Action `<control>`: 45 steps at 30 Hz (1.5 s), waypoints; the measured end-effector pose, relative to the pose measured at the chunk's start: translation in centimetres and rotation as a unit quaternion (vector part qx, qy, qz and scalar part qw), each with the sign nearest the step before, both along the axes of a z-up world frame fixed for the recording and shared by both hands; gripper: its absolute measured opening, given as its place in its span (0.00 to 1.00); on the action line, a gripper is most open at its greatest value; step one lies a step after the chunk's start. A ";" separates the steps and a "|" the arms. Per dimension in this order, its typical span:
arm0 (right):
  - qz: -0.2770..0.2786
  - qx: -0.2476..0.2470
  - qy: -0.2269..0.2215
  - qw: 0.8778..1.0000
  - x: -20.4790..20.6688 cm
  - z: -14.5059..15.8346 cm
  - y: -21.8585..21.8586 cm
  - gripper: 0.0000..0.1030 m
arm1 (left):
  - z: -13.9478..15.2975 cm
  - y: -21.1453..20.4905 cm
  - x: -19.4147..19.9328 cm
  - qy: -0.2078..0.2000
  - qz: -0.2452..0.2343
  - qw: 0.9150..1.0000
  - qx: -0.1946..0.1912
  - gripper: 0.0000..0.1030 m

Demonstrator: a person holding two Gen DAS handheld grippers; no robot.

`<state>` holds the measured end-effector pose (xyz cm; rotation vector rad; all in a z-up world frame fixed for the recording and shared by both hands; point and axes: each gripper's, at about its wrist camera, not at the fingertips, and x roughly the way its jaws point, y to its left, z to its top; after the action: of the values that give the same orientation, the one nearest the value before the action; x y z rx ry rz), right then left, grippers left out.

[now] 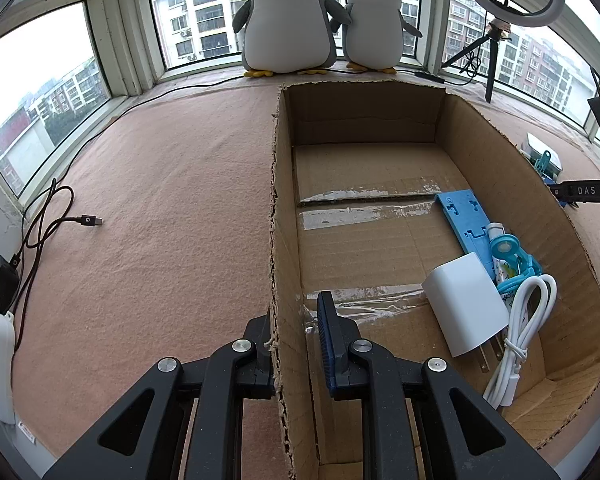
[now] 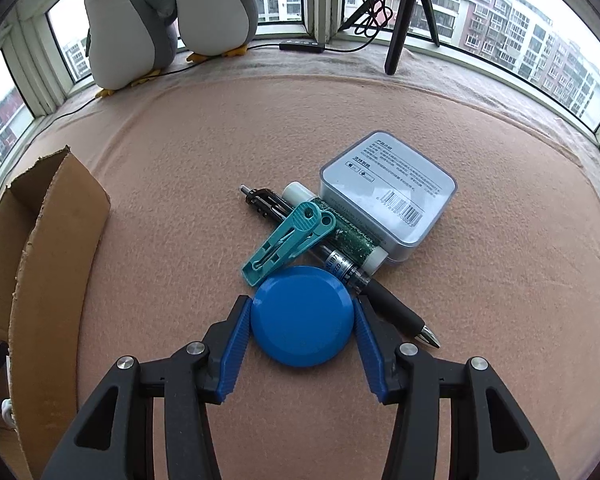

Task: Organize rigid objects
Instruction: 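Return the right gripper to the pile and grasp the blue round case, then carry the blue round case with the right gripper into the box and release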

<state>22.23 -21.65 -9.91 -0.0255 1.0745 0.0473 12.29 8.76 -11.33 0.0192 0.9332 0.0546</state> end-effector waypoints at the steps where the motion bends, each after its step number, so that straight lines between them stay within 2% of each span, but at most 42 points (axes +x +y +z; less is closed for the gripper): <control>1: 0.001 0.000 0.000 1.000 0.0 0.0 0.0 0.45 | 0.0 0.0 0.0 0.000 0.000 1.000 0.000 0.17; 4: 0.003 0.004 0.002 1.000 -0.2 0.1 0.0 0.45 | 0.0 0.0 0.0 0.000 0.000 1.000 0.000 0.17; 12: 0.005 0.052 0.002 0.999 -2.7 0.5 -0.8 0.45 | 0.0 0.0 0.0 0.000 0.000 1.000 0.000 0.17; 25: 0.034 0.079 -0.050 0.995 -6.1 4.6 1.0 0.45 | 0.0 0.0 0.0 0.000 0.000 1.000 0.000 0.17; 30: 0.071 0.094 -0.073 0.990 -6.9 7.0 3.7 0.45 | 0.0 0.0 0.0 0.000 0.000 1.000 0.000 0.17; 35: 0.126 0.096 -0.096 0.983 -7.9 8.8 8.5 0.45 | 0.0 0.0 0.0 0.000 0.000 1.000 -0.001 0.17; 45: 0.187 0.091 -0.082 0.975 -8.2 7.9 15.7 0.45 | -0.1 0.0 0.0 0.000 -0.001 1.000 -0.003 0.17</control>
<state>14.05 -5.94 -2.04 -0.0660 0.8842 0.4757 12.28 8.73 -11.41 0.0153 0.9343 0.0510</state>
